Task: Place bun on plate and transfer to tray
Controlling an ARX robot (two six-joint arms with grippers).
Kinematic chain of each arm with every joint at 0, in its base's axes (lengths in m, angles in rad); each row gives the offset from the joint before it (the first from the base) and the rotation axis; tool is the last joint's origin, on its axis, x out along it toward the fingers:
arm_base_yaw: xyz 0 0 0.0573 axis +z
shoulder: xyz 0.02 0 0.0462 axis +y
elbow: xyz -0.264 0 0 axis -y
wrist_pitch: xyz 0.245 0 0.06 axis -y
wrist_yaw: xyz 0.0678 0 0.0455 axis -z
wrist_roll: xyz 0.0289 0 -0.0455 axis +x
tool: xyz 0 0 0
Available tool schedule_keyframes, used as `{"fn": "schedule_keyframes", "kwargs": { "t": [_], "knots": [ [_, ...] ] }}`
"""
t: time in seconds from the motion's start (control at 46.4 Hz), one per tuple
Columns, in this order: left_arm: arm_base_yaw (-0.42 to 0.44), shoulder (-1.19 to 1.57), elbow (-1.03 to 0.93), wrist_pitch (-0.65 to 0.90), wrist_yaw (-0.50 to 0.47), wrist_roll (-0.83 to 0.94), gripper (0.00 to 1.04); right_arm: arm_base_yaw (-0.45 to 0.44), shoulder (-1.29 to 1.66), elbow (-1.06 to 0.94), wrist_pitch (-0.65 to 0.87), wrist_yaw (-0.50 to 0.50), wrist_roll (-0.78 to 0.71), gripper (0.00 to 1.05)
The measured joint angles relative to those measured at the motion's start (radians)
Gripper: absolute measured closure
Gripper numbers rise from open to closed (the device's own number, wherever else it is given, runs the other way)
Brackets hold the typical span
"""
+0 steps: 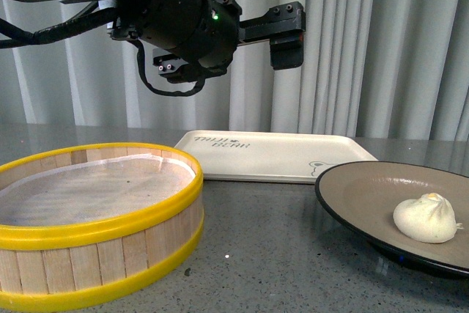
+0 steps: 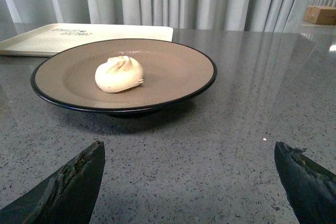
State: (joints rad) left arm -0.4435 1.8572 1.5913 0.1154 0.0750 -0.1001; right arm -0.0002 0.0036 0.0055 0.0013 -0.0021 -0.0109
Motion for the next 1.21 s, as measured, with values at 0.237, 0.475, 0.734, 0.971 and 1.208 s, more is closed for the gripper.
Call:
{"fn": "schedule_keyframes", "kwargs": {
  "t": [0.237,0.475,0.734,0.971,1.208],
  "knots": [
    [-0.029,-0.024,-0.064,0.106,-0.186,0.036,0.15,0.0,0.0,0.0,0.0,0.0,0.0,0.08],
    [0.111,-0.378,-0.69,0.518,-0.416,0.084,0.63,0.0,0.0,0.0,0.0,0.0,0.0,0.08],
    [0.212,-0.592,-1.096,0.648,-0.291,0.095,1.01,0.0,0.0,0.0,0.0,0.001,0.0,0.08],
    [0.286,-0.74,-1.279,0.678,-0.226,0.095,1.01,0.0,0.0,0.0,0.0,0.001,0.0,0.08],
    [0.329,-0.855,-1.383,0.673,-0.187,0.095,1.01,0.0,0.0,0.0,0.0,0.001,0.0,0.08]
  ]
}}
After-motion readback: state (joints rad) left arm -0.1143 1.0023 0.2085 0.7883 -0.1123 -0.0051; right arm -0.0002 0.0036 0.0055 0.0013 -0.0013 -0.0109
